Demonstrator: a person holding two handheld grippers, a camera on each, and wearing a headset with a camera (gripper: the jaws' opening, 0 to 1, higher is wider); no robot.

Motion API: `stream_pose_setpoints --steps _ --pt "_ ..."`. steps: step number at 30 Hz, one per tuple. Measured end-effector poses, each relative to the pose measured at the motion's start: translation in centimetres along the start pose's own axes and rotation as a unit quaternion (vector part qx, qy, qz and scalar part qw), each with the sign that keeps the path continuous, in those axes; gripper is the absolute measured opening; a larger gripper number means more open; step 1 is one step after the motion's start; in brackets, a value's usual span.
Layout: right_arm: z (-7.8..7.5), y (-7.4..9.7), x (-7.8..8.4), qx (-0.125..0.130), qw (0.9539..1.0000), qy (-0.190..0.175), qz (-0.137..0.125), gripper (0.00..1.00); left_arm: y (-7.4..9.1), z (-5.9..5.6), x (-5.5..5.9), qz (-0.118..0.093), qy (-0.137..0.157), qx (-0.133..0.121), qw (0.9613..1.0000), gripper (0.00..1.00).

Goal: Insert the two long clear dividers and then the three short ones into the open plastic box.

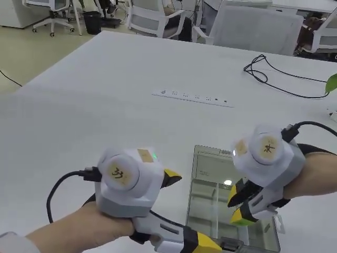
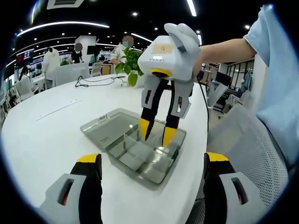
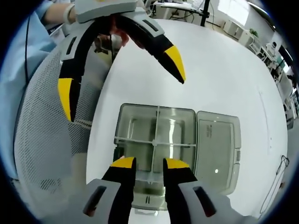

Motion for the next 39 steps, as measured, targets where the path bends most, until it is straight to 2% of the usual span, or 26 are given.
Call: stream_pose_setpoints --steps 5,8,9,11,14,18,19,20,30,31,32,39 --pt "0.1 0.8 -0.2 0.006 0.9996 0.004 -0.027 0.42 -0.1 0.1 0.0 0.001 0.000 0.001 1.0000 0.92" --pt "0.2 1.2 -0.1 0.012 0.9990 0.002 -0.044 0.57 -0.1 0.1 -0.1 0.001 -0.001 0.002 1.0000 0.93" --pt "0.2 1.3 -0.4 0.016 0.9975 0.001 -0.068 0.64 -0.1 0.0 -0.1 0.000 -0.002 0.002 1.0000 0.94" --pt "0.2 1.6 -0.3 0.021 0.9958 -0.009 -0.089 0.74 -0.2 0.0 -0.2 0.001 -0.002 0.002 1.0000 0.94" --pt "0.2 1.9 -0.1 0.029 0.9931 -0.016 -0.113 0.82 -0.2 0.1 -0.2 0.001 -0.003 0.001 1.0000 0.95" --pt "0.1 2.1 0.4 0.047 0.9885 -0.037 -0.139 0.99 -0.2 0.0 -0.3 0.001 -0.004 0.001 1.0000 0.95" --pt "0.2 2.2 0.6 0.045 0.9883 -0.036 -0.141 1.00 -0.2 0.0 -0.4 0.001 -0.004 0.001 1.0000 0.96" --pt "0.2 2.4 0.6 0.046 0.9856 -0.043 -0.157 1.00 -0.2 0.0 -0.4 0.001 -0.004 0.001 1.0000 0.96" --pt "0.3 3.4 4.6 0.073 0.9781 -0.105 -0.164 1.00 -0.1 0.3 -0.6 -0.004 0.002 -0.005 1.0000 0.96" --pt "0.3 3.6 5.3 0.080 0.9749 -0.122 -0.168 1.00 0.0 0.4 -0.6 -0.006 0.003 -0.007 1.0000 0.96" --pt "0.5 3.7 5.6 0.082 0.9740 -0.127 -0.169 1.00 0.0 0.4 -0.6 -0.005 0.004 -0.007 1.0000 0.96" --pt "1.9 4.4 10.4 0.098 0.9699 -0.169 -0.145 1.00 0.1 0.7 -0.5 -0.007 0.005 -0.010 0.9999 0.96"
Point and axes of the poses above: the centre of the closed fingertips' face, and the gripper's own axes: y roughly backward along the fingers, z roughly to its left, x roughly out of its underside, the point moved 6 cm from there along y, roughly backward along the fingers, and after that the axes turned 8 degrees about z, right-handed, at the moved point
